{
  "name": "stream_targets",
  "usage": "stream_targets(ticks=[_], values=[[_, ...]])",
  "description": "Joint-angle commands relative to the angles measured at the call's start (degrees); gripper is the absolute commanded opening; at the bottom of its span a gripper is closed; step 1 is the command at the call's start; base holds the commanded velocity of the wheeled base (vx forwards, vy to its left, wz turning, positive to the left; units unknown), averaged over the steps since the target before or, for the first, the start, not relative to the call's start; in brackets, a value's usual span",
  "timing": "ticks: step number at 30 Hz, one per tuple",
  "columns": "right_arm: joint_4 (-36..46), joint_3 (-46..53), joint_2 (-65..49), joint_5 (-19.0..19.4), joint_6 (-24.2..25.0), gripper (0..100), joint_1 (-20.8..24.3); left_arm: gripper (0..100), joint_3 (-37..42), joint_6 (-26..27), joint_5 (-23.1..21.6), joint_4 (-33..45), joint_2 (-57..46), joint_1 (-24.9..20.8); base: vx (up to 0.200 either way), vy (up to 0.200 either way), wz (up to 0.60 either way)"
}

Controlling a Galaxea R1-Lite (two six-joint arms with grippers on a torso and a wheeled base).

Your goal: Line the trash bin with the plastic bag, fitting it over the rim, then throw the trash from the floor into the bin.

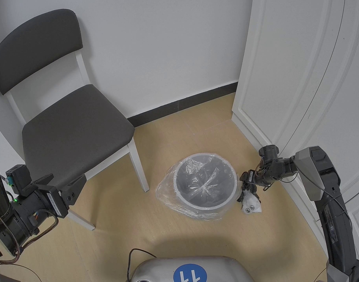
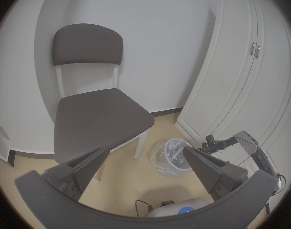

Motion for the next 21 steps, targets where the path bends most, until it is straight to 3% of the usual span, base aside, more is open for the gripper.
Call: stream_targets(ticks=[1,12,21], values=[[-0.18,-0.43,2.83,-0.22,-2.03,100,0.48,100,1.83,-0.06,-0.04,-1.29,-0.11,2.60,0.000,0.000,0.00],[0.35,-0.43,5.21,-4.71,-5.11,100,-0.40,100,2.27,-1.20,-0.04,-5.33,4.54,3.04,0.000,0.000,0.00],[5.27,-0.43,6.17,-7.52,-7.75,100,-0.57,100,2.44,-1.02,-0.04,-6.91,5.34,2.87,0.000,0.000,0.00]])
